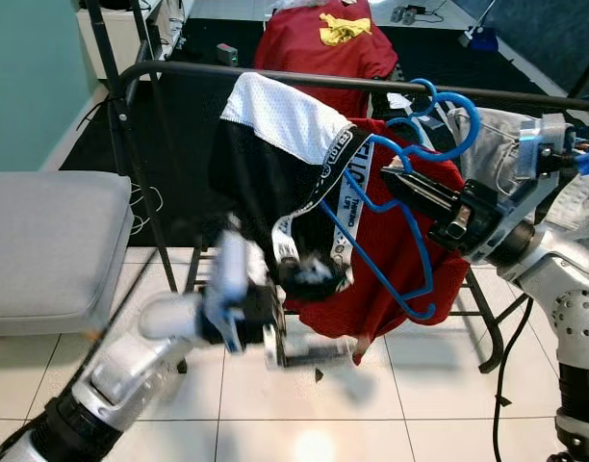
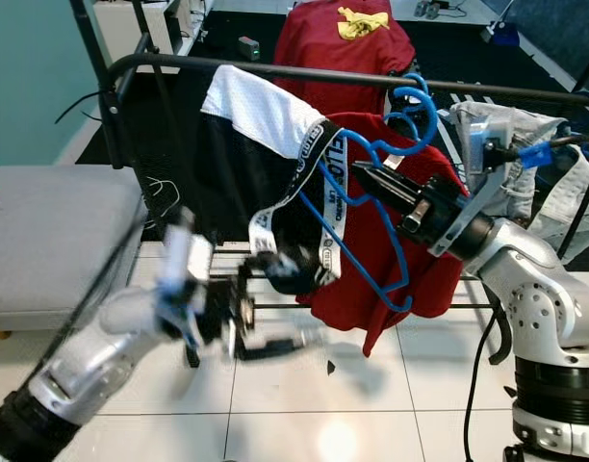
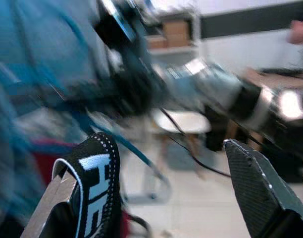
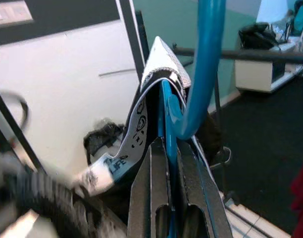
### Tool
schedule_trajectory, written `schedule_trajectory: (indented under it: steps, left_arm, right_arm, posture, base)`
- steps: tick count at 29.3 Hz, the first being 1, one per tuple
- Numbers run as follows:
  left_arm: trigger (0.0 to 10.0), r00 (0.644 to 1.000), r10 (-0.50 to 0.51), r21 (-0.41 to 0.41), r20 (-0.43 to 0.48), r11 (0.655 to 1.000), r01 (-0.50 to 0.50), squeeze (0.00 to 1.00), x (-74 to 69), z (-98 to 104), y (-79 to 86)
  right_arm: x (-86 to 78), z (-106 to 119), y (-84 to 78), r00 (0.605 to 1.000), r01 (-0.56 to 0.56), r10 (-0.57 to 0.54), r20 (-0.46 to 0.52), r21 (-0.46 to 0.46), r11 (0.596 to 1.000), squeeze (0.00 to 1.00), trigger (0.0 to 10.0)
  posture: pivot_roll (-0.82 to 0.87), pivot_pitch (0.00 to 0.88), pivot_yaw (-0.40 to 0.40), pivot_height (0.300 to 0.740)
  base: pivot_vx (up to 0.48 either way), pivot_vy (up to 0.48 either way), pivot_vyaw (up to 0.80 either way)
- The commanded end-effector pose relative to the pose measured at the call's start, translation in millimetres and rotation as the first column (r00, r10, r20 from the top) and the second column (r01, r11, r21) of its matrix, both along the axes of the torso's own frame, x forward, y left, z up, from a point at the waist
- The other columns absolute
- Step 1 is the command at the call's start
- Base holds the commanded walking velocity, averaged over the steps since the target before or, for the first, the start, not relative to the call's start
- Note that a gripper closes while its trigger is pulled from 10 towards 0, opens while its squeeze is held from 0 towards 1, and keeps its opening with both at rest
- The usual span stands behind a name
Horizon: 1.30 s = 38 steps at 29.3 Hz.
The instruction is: Hang hanger
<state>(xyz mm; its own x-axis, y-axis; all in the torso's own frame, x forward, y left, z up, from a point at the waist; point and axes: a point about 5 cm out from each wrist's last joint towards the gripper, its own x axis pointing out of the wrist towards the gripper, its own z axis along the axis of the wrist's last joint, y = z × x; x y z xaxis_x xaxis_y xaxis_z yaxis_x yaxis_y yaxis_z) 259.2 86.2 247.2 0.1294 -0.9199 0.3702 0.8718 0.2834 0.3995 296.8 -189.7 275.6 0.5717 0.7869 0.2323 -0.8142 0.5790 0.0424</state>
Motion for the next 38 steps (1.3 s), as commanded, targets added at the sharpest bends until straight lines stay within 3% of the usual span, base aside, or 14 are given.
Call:
schedule_trajectory:
  steps: [1,4,6,11,14,16,18,20,21,29,32,33,34,38]
  left_arm:
    - [10.0,0.958,0.046,0.080,0.282,0.994,-0.072,0.00,-0.8,17.3,-7.4]
    - [10.0,0.919,0.036,0.156,0.394,0.982,-0.105,0.00,-1.1,19.1,-10.6]
    - [10.0,0.841,-0.070,0.332,0.536,0.934,-0.133,1.00,-1.2,14.4,-13.2]
    - [10.0,0.734,-0.204,0.483,0.648,0.855,-0.189,1.00,1.7,7.7,-14.1]
    - [10.0,0.726,-0.234,0.529,0.647,0.824,-0.206,1.00,4.1,2.7,-14.3]
    - [10.0,0.766,-0.300,0.704,0.569,0.659,-0.265,1.00,17.8,-21.3,-3.9]
    - [10.0,0.757,-0.279,0.721,0.591,0.604,-0.341,1.00,28.1,-25.6,0.2]
    - [10.0,0.679,-0.274,0.695,0.681,0.532,-0.483,0.32,42.8,-25.4,3.6]
    - [10.0,0.553,-0.172,0.553,0.815,0.514,-0.656,0.00,60.8,-11.6,2.0]
    - [10.0,0.495,-0.200,0.523,0.846,0.493,-0.695,0.00,66.5,-12.2,1.6]
    - [10.0,0.557,0.108,0.354,0.823,0.670,-0.653,0.00,64.3,9.7,-6.8]
    - [10.0,0.557,0.108,0.354,0.823,0.670,-0.653,0.00,64.3,9.7,-6.8]
    - [10.0,0.653,0.269,0.257,0.708,0.762,-0.594,0.00,61.5,23.7,-7.1]
    - [10.0,0.714,0.339,0.190,0.613,0.814,-0.549,0.00,60.3,30.8,-6.4]
  right_arm:
    - [3.6,-13.5,5.7,0.998,0.014,-0.017,-0.055,-0.064,0.998,0.00,10.0]
    - [4.5,-16.9,7.9,0.997,0.015,-0.021,-0.068,-0.083,0.996,0.00,10.0]
    - [4.6,-16.7,13.1,0.997,0.006,-0.012,-0.073,-0.082,0.997,0.00,10.0]
    - [2.3,-11.8,17.8,0.998,-0.011,0.008,-0.056,-0.063,0.998,0.00,10.0]
    - [1.9,-11.4,18.3,0.998,-0.014,0.010,-0.054,-0.062,0.998,0.00,10.0]
    - [0.2,-10.8,21.3,0.999,-0.028,0.025,-0.046,-0.064,0.998,0.00,10.0]
    - [-0.4,-10.4,22.7,0.999,-0.034,0.031,-0.042,-0.064,0.997,0.00,10.0]
    - [-1.2,-9.8,24.1,0.999,-0.039,0.037,-0.036,-0.063,0.997,0.00,10.0]
    - [-2.4,-8.0,25.4,0.999,-0.044,0.042,-0.028,-0.057,0.997,0.00,10.0]
    - [-4.3,-6.7,27.8,0.998,-0.055,0.054,-0.022,-0.050,0.997,0.00,10.0]
    - [-8.1,-5.6,29.5,0.997,-0.082,0.081,-0.017,-0.042,0.996,0.00,10.0]
    - [-8.1,-5.6,29.5,0.997,-0.082,0.081,-0.017,-0.042,0.996,0.00,10.0]
    - [-11.4,-5.2,27.8,0.995,-0.100,0.100,-0.010,-0.044,0.994,0.00,10.0]
    - [-13.7,-4.9,26.6,0.994,-0.112,0.111,-0.006,-0.045,0.993,0.00,10.0]
  posture:
    - [0.02,0.180,-0.048,0.740]
    - [0.02,0.180,-0.048,0.740]
    - [0.02,0.176,-0.048,0.740]
    - [0.02,0.169,-0.046,0.740]
    - [0.02,0.169,-0.046,0.740]
    - [0.01,0.166,-0.046,0.740]
    - [0.01,0.166,-0.046,0.740]
    - [0.01,0.168,-0.042,0.740]
    - [0.02,0.168,-0.042,0.740]
    - [0.01,0.172,-0.045,0.740]
    - [0.01,0.176,-0.042,0.740]
    - [0.01,0.176,-0.042,0.740]
    - [0.01,0.178,-0.044,0.740]
    - [0.01,0.178,-0.044,0.740]
  base:
    - [0.000,0.000,0.00]
    - [0.000,0.000,0.00]
    - [0.000,0.000,0.00]
    - [0.000,0.000,0.00]
    - [0.000,0.000,0.00]
    - [0.000,0.000,0.00]
    - [0.000,0.000,0.00]
    - [0.000,0.000,0.00]
    - [0.000,0.000,0.00]
    - [0.000,0.000,0.00]
    - [0.000,0.000,0.00]
    - [0.000,0.000,0.00]
    - [0.000,0.000,0.00]
    - [0.000,0.000,0.00]
